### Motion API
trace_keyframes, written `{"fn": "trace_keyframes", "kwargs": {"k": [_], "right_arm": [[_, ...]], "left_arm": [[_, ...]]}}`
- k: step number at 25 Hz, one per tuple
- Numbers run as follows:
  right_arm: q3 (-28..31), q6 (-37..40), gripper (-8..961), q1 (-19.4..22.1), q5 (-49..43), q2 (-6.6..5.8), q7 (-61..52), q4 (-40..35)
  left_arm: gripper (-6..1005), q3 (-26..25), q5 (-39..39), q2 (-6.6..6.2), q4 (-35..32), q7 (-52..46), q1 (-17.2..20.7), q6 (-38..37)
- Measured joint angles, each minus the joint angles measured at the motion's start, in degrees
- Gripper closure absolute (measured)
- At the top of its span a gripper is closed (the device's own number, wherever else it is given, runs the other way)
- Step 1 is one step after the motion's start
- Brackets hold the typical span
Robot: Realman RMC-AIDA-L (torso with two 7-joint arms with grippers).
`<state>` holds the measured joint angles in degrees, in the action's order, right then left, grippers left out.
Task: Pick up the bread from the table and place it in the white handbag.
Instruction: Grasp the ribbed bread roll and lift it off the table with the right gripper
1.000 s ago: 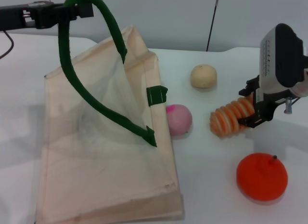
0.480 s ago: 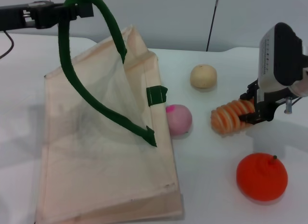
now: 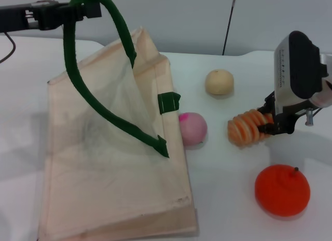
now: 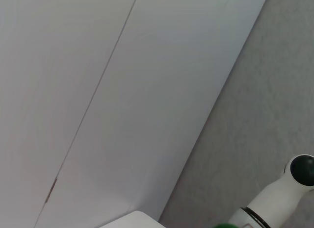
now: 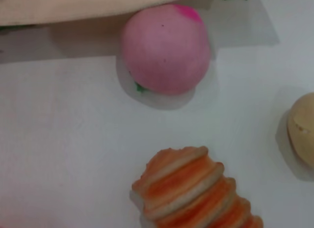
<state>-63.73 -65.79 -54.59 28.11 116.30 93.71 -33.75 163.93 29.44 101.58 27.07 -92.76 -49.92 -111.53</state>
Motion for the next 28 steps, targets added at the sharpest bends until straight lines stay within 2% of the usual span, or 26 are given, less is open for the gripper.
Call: {"fn": "trace_keyframes", "kwargs": {"k": [8,15,17,28], "right_arm": [[0.7,-0.7,534,-0.1,0.5,-0.07,1.2,0.1],[0.9,-1.2,591,0.7,5.9,-0.26,4.1,0.1],[1.3,-1.0,634,0.9,6.0,-0.27,4.2,0.1],[11.0,1.5,727,2.8,8.2,-0.34,8.1,-0.1]], "left_arm": [[902,0.0,0.2,0.01,0.0,0.0,0.0,0.0],[903,0.0,0.7,0.01,0.0,-0.1,0.5,0.0],[903,0.0,0.7,0.01,0.0,-0.1,0.5,0.0],[903,0.0,0.7,0.01,0.0,-0.1,0.4,0.0]]}}
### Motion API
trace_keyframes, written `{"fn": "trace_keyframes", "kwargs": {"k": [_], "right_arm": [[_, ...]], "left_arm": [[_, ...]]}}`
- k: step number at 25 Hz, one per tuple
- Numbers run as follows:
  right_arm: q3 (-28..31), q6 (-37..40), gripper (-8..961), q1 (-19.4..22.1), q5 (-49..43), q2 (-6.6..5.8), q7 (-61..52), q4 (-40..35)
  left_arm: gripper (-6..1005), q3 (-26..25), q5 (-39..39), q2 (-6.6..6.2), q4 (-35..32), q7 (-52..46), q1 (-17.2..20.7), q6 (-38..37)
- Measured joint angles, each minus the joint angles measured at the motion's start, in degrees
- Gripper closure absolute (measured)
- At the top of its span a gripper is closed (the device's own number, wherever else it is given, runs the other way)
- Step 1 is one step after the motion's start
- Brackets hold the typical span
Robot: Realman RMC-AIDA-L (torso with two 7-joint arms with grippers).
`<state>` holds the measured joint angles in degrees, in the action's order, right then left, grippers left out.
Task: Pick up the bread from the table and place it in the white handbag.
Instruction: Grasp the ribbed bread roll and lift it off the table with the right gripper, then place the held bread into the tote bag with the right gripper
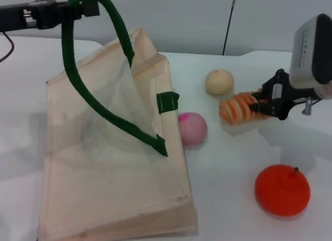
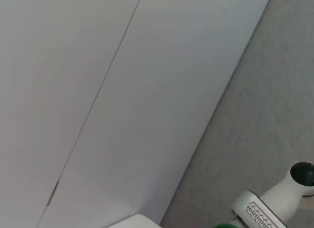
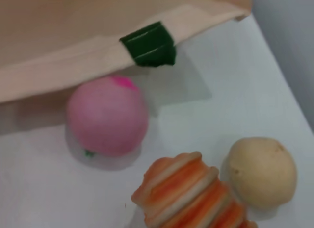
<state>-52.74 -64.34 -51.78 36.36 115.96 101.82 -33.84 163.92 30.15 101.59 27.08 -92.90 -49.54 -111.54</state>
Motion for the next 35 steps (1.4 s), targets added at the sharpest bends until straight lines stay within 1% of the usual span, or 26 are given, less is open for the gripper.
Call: {"fn": "trace_keyframes", "kwargs": {"k": [5,7,10,14,20,24,29,35], "right_arm": [[5.7,-0.5,750,1.1,2.4,-0.26,2.2,-0.3],[7.9,-2.3,759,1.2,3.4,-0.28,3.8,-0.3],[9.3,-6.7,772,1.3,5.6,-0.33,6.0,-0.4],[9.4,-12.2,786,0.7,6.9,-0.3,7.4,-0.5],[8.9,-16.4,794,-0.6,10.0,-0.01,8.1,-0.4],[8.1,-17.7,806,-1.3,12.2,0.15,9.4,0.6],[4.8,-18.9,811,-1.5,15.6,0.42,9.9,1.3],[-1.4,-17.4,813,-1.7,22.9,0.61,11.0,1.7]], "left_arm": [[903,0.0,0.0,0.0,0.0,0.0,0.0,0.0],[903,0.0,0.0,0.0,0.1,0.0,0.1,0.1],[903,0.0,0.0,0.0,0.0,0.0,-0.1,0.1],[903,0.1,-0.3,-0.06,0.0,0.0,-1.1,0.1],[903,0.1,-0.5,-0.09,0.0,0.0,-1.7,0.1],[903,0.1,-0.5,-0.09,0.0,0.0,-2.2,0.1],[903,0.1,-0.5,-0.05,-0.2,-0.1,-3.2,0.1],[903,0.1,-0.6,0.14,-0.3,-0.2,-3.7,0.0]]}}
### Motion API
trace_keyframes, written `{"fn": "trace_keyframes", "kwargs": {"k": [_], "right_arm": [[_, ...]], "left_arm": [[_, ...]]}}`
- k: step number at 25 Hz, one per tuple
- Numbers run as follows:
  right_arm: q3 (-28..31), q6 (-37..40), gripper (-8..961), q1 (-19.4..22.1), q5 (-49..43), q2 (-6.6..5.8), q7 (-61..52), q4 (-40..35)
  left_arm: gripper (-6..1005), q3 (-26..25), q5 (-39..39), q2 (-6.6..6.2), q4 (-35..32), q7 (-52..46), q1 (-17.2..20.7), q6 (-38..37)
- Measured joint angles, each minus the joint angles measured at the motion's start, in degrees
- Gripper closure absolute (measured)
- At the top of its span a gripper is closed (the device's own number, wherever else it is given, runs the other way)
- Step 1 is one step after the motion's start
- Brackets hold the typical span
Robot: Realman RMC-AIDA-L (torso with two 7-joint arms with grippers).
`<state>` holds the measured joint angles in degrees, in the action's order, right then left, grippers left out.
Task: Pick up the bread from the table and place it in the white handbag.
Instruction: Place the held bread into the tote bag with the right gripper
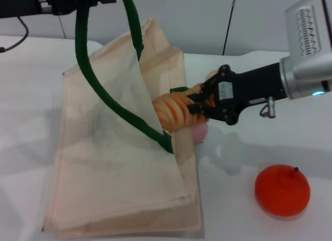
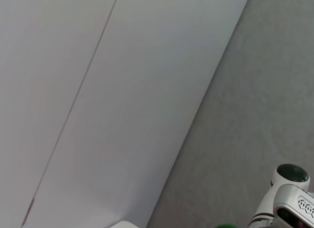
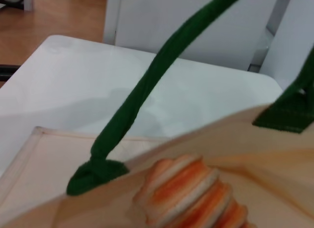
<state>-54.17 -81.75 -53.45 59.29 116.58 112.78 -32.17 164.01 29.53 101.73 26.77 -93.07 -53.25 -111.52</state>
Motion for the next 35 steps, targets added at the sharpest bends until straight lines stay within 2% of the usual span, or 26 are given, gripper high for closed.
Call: {"fn": "trace_keyframes", "kwargs": {"k": [10,16,23,35], "right_arm": [[-11.2,4.8,816,0.0,11.6,0.15,4.8,2.2],[-17.5,4.9,821,0.7,19.4,0.23,8.2,2.2],[-19.0,9.5,824,1.6,25.0,0.27,10.8,2.2],[-24.9,13.4,827,1.8,26.0,0.33,12.2,2.8]], "left_arm": [[903,0.0,-0.1,0.53,0.0,0.0,-0.6,0.0],[903,0.0,-0.1,0.57,0.0,0.0,-0.8,0.0],[903,0.0,-0.1,0.68,0.0,0.0,-0.8,0.0],[903,0.0,-0.2,0.75,0.0,0.0,-1.1,0.0]]}}
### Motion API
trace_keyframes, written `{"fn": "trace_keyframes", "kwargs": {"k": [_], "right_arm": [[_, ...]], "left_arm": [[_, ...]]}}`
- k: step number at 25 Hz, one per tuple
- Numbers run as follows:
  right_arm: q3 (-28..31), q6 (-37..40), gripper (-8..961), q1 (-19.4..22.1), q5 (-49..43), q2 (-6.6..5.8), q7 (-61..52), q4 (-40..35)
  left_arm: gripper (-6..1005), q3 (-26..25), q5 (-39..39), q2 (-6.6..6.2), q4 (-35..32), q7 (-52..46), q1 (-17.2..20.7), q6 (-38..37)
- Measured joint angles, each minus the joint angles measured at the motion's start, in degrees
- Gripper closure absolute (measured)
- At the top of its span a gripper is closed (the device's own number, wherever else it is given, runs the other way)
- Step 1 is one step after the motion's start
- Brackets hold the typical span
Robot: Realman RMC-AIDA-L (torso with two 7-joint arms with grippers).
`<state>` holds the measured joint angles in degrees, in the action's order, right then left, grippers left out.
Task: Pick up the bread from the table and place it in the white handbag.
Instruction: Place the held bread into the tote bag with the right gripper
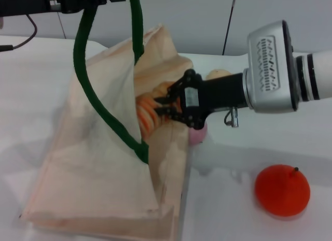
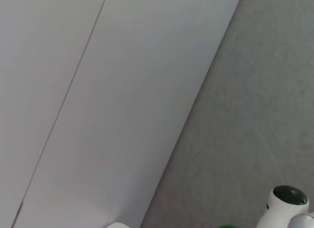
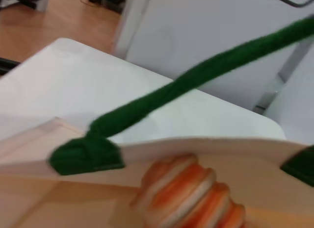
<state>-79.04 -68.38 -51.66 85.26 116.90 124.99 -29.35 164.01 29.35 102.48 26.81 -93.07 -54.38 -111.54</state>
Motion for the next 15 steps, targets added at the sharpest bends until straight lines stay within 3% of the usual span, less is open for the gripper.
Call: {"fn": "trace_keyframes", "kwargs": {"k": [5,15], "right_arm": [[-1.0,2.9,832,0.5,2.7,-0.03,0.0,0.1],[-4.6,-3.0,832,0.5,3.3,-0.08,0.1,-0.4]], "left_arm": [[903,0.0,0.0,0.17,0.0,0.0,-0.1,0.0],[903,0.0,0.3,0.13,0.0,0.1,-0.2,0.0]]}}
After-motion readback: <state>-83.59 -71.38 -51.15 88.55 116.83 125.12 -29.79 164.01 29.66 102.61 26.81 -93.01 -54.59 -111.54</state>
